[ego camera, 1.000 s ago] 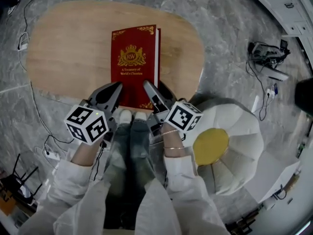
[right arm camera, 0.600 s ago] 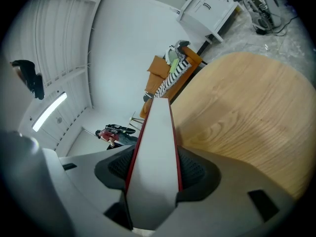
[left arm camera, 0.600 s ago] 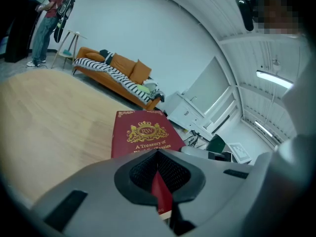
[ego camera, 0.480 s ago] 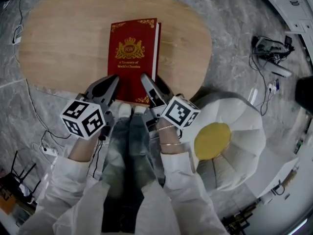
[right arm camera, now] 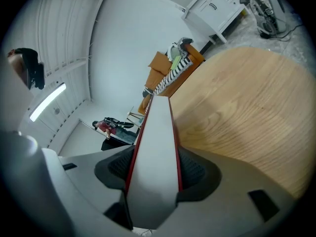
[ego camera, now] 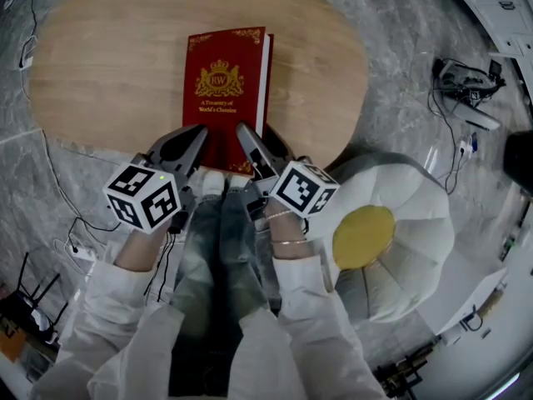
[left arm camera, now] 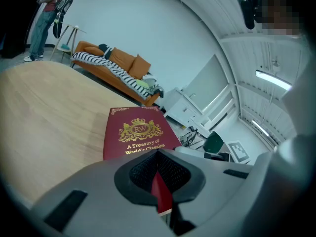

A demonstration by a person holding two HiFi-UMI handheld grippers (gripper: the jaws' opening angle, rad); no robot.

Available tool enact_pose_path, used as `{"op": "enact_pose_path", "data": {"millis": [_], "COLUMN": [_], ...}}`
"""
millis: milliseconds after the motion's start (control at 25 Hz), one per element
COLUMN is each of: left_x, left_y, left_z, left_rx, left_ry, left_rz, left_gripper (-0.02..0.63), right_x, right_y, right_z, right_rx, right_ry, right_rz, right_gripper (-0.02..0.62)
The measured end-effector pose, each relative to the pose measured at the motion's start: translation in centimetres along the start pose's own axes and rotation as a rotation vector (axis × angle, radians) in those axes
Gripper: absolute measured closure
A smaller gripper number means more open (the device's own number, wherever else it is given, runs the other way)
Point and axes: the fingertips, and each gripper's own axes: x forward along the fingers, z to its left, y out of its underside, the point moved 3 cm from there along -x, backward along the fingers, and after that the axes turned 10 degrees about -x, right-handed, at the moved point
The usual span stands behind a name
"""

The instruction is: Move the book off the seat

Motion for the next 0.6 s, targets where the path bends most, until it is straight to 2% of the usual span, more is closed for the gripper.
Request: {"op": "enact_pose_path", "data": {"millis": [320, 600], "left_x": [-0.1, 0.0], "left_y": [0.1, 0.5], "left_z": [0.9, 0.7], "left_rx": [-0.005, -0.004], "left_ry": [0.004, 0.011], "left_rz": [0.013, 0.027], "left_gripper": [0.6, 0.6], "right_x": [0.6, 0.3], "right_y": [1.0, 1.4], "right_z": [-0.8, -1.7], "right_rx": [0.025, 0.015], "right_ry": [-0.018, 0.008], "right_rz": [0.068, 0.157], "right_gripper": [0.342, 0.337]}}
